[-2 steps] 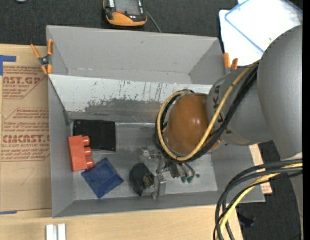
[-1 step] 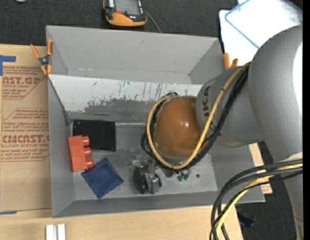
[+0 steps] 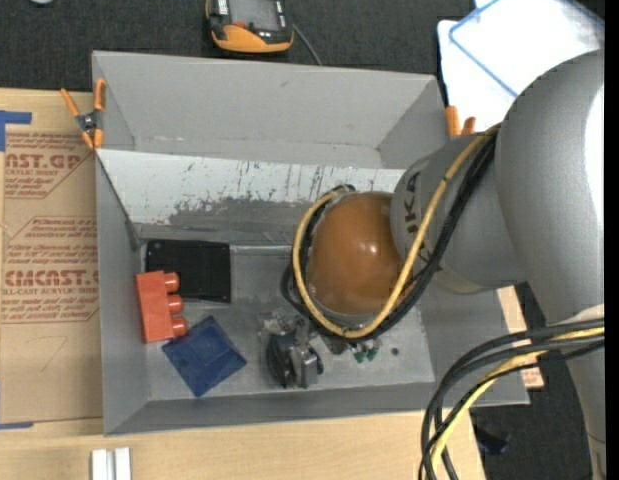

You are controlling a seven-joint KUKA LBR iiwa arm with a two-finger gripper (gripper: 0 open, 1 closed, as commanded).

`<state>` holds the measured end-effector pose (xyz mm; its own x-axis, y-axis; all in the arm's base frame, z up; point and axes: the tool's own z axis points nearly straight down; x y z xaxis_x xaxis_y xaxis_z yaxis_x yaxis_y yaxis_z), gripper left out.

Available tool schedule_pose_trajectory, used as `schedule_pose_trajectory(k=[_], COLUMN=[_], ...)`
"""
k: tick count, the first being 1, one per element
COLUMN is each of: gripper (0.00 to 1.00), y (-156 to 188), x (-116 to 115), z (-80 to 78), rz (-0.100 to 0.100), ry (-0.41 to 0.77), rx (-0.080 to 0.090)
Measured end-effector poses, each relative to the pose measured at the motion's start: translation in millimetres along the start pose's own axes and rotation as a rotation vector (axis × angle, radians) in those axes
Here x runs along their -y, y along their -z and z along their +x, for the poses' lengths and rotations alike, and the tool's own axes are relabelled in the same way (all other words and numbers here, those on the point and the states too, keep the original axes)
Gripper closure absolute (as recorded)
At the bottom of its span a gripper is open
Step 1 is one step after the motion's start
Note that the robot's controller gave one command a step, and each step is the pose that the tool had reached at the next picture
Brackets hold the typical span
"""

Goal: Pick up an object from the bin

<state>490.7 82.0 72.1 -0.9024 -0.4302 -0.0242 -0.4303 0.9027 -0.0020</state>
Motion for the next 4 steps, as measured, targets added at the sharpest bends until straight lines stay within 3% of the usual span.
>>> schedule_pose_trajectory(k=[4], gripper=[1.0], y=[-0.5], x=[4.1], z=[-2.5], rz=[-0.003], ry=[-0.026], rx=[0.003])
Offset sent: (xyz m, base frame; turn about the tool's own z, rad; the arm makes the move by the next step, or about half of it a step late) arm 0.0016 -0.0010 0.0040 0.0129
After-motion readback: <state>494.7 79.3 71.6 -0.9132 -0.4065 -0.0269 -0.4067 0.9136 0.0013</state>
